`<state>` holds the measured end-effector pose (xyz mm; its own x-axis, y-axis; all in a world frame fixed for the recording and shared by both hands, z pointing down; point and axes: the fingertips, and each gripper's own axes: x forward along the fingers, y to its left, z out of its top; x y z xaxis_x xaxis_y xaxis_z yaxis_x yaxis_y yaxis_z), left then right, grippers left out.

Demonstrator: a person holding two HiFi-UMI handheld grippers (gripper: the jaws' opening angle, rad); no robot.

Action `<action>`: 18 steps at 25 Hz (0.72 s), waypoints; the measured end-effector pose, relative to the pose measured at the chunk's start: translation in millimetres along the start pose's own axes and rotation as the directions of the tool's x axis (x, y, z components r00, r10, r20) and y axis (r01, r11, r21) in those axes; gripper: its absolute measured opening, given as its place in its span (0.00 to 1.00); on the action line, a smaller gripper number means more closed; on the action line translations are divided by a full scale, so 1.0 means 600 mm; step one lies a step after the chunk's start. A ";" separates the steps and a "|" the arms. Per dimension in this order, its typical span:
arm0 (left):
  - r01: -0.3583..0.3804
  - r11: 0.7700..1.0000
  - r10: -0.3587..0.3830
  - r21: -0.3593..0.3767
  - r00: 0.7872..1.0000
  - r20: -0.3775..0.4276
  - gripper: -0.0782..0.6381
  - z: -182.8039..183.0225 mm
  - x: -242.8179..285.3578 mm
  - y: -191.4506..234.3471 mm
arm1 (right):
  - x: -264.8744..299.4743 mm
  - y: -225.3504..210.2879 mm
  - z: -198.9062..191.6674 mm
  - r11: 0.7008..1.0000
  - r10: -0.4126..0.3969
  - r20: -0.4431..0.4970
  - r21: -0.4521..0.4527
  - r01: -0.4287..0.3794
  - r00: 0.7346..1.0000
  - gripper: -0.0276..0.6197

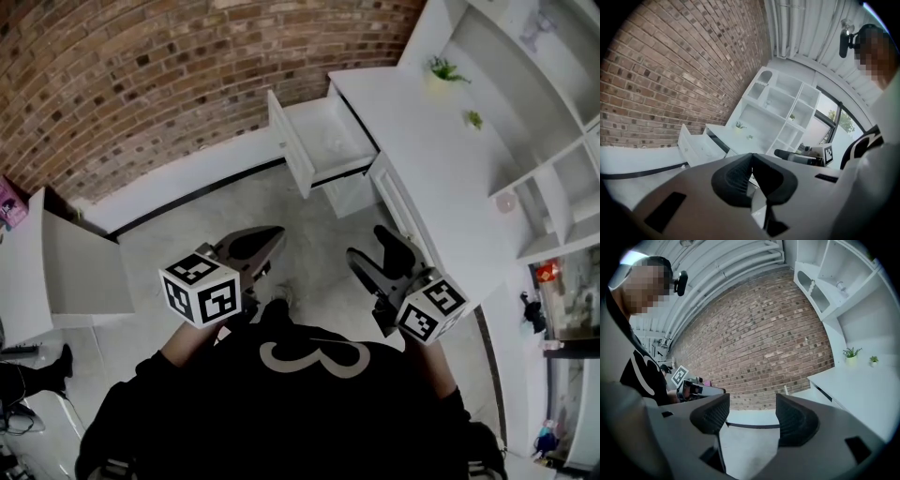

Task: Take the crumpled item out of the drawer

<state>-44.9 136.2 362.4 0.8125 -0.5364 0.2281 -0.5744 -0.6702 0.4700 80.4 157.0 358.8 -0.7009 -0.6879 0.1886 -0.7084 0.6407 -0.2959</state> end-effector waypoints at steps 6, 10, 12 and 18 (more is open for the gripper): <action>0.032 1.000 -0.032 0.001 0.999 -0.020 0.11 0.062 0.058 0.084 | 0.089 -0.061 0.036 1.000 -0.023 -0.016 0.005 0.023 1.000 0.50; 0.063 0.998 -0.062 0.009 0.998 -0.031 0.11 0.095 0.088 0.133 | 0.142 -0.091 0.058 0.999 -0.043 -0.024 -0.015 0.042 0.999 0.50; 0.075 0.997 -0.075 0.011 0.997 -0.036 0.11 0.106 0.102 0.151 | 0.162 -0.106 0.067 0.998 -0.054 -0.027 -0.026 0.053 0.998 0.50; 0.086 0.995 -0.083 0.045 0.994 -0.072 0.11 0.116 0.131 0.194 | 0.202 -0.141 0.056 0.997 -0.079 -0.052 -0.022 0.078 0.995 0.50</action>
<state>-54.4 -19.7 375.5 0.8624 -0.4407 0.2492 -0.5061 -0.7362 0.4493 58.2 7.8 375.3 -0.6458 -0.7178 0.2601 -0.7628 0.5921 -0.2598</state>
